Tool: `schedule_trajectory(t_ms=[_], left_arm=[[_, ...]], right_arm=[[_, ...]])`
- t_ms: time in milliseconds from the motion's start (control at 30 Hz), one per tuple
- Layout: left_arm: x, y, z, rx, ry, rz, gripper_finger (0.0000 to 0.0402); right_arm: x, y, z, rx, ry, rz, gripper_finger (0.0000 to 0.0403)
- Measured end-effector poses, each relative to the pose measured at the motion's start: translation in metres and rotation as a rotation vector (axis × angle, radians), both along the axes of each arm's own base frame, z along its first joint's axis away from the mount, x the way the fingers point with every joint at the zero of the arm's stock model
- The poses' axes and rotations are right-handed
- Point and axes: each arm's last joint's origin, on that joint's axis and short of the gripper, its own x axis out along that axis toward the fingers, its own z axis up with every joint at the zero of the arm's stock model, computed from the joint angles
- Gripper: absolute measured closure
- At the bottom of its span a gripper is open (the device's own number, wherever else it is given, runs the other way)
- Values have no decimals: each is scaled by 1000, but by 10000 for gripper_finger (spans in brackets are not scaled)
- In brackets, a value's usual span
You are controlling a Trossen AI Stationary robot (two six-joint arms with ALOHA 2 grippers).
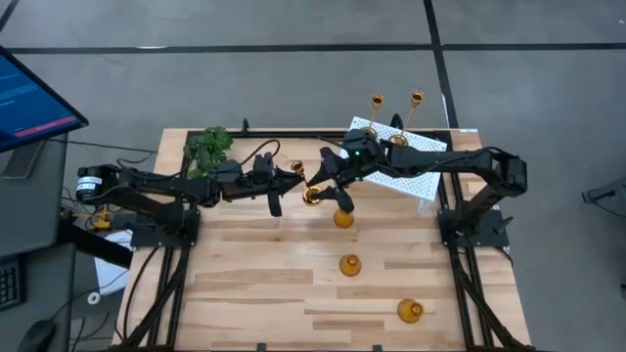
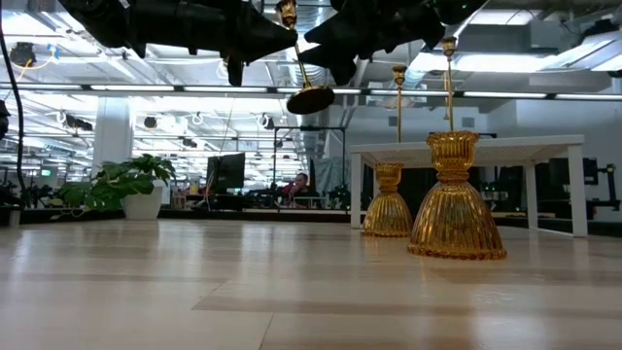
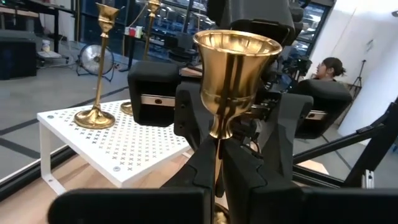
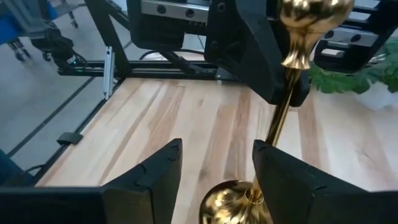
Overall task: Pick & Place candle stick holders
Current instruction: Put the gold candle holder on the shelf aligned with the other gold candle holders
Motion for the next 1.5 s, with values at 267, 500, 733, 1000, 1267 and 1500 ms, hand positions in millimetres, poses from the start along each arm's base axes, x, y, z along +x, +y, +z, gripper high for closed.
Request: schedule_trajectory(t_ms=[267, 500, 733, 1000, 1267, 1500], left_arm=[[0, -1, 0, 26, 2, -17, 389], [0, -1, 0, 28, 0, -15, 389], [0, -1, 2, 29, -13, -12, 389], [-1, -1, 3, 48, -27, -6, 389], [-1, -1, 4, 51, -39, -3, 389], [-1, -1, 4, 54, -38, -3, 389]], right_arm=[[-6, 8, 2, 27, 52, 9, 214], [-22, 2, 19, -21, 52, -86, 232], [-18, 1, 25, -74, -27, -130, 224], [-5, 7, 8, 5, 22, -98, 194], [1, 5, 8, 8, -26, -95, 198], [2, 5, 10, -5, -55, -106, 228]])
